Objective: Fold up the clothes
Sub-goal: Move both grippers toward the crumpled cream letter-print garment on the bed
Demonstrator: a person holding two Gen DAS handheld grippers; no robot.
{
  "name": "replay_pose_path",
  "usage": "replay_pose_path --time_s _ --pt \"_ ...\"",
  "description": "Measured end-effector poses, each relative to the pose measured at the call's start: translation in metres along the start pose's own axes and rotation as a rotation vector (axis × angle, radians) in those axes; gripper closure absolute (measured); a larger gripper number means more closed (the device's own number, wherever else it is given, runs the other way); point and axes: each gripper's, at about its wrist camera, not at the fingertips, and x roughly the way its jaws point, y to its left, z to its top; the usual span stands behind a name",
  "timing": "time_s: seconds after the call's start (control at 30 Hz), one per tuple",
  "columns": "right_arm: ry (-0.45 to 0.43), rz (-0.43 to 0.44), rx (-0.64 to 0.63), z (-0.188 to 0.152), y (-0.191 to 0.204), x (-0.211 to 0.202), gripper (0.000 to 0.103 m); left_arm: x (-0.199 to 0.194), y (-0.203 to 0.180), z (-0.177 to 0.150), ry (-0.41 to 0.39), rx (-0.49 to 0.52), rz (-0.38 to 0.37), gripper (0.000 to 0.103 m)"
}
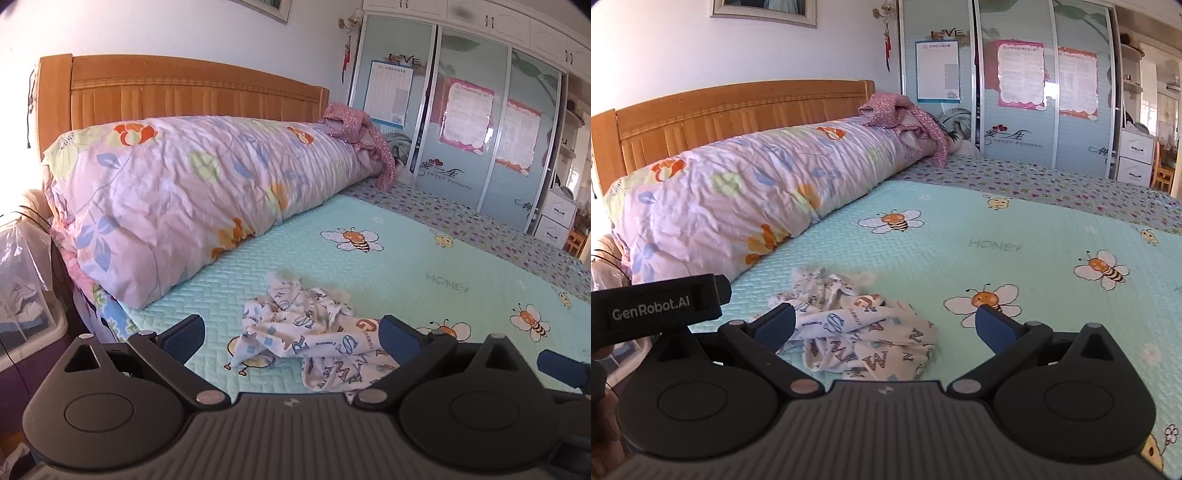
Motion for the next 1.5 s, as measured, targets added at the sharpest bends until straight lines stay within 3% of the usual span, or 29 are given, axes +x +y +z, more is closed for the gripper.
replay_pose_path --time_s 0.13,0.47,1.5 --pt "-0.007 0.021 0.015 0.001 -0.002 0.001 0.000 0.001 -0.005 -0.002 -0.003 -0.004 -0.002 0.000" --pt "0.002 -0.021 -0.006 -0.001 -0.004 0.000 0.000 -0.001 0.007 0.004 0.017 -0.040 -0.006 0.000" --pt "0.063 -0.046 0.038 -0.001 -0.020 0.009 0.000 0.007 -0.003 0.007 0.061 -0.006 -0.002 0.000"
